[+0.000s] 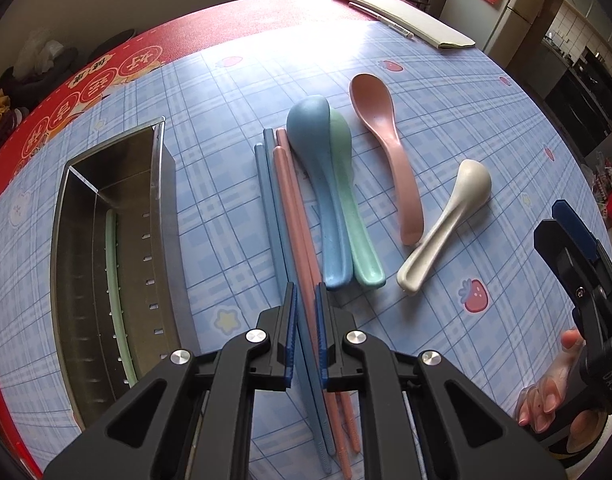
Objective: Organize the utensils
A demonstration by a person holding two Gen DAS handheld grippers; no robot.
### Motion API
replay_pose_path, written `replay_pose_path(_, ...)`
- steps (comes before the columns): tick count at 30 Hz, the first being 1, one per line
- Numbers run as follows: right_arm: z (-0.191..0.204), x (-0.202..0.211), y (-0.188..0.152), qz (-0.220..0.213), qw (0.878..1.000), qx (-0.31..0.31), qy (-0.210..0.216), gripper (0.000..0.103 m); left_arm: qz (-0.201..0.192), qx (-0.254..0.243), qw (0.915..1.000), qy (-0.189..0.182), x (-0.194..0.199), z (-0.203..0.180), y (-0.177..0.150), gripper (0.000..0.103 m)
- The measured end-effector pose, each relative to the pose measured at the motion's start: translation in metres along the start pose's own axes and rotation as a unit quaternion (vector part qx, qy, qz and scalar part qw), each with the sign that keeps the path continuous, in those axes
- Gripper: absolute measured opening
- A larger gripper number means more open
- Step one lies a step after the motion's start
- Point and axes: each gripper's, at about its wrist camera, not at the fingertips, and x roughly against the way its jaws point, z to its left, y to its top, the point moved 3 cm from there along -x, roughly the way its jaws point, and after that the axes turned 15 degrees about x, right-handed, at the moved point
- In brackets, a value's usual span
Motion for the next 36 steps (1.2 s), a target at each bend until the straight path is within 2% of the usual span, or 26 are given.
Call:
replay_pose_path(7, 0.000, -0.001, 0.000, 0.003, 1.000, -0.002, 0.001, 0.088, 0.001, 0.002, 0.9999, -0.013, -0.001, -0.001, 0.005, 0.009)
replay_pose_path(11, -0.001, -0.002, -0.001, 0.004, 1.000, -0.005, 0.002, 0.088, 0.005, -0.013, 0.9998, -0.014, -0.001, -0.004, 0.001, 0.009)
replay_pose_path(16, -0.002, -0.004, -0.001, 0.007, 1.000, -0.008, 0.003, 0.088, 0.011, -0.005, 0.9995, -0.030, -0.002, -0.001, 0.003, 0.009)
replay_pose_path(25, -0.002, -0.004, -0.001, 0.007, 1.000, -0.007, 0.002, 0.088, -0.006, -0.003, 1.0000, -0.005, -0.005, 0.000, 0.014, 0.009)
replay_pose_path(30, -0.003, -0.005, -0.001, 0.007, 1.000, -0.009, 0.002, 0.088, 0.012, -0.016, 0.9994, -0.029, -0.005, -0.009, 0.006, 0.009)
replay_pose_path(32, -0.003, -0.005, -0.002, 0.008, 1.000, -0.011, 0.003, 0.088, 0.008, -0.025, 0.9993, -0.026, -0.005, -0.012, 0.004, 0.009)
replay_pose_path(36, -0.003, -0.005, -0.003, 0.008, 1.000, -0.012, 0.003, 0.088, 0.010, -0.007, 0.9995, -0.029, -0.007, -0.007, 0.009, 0.010)
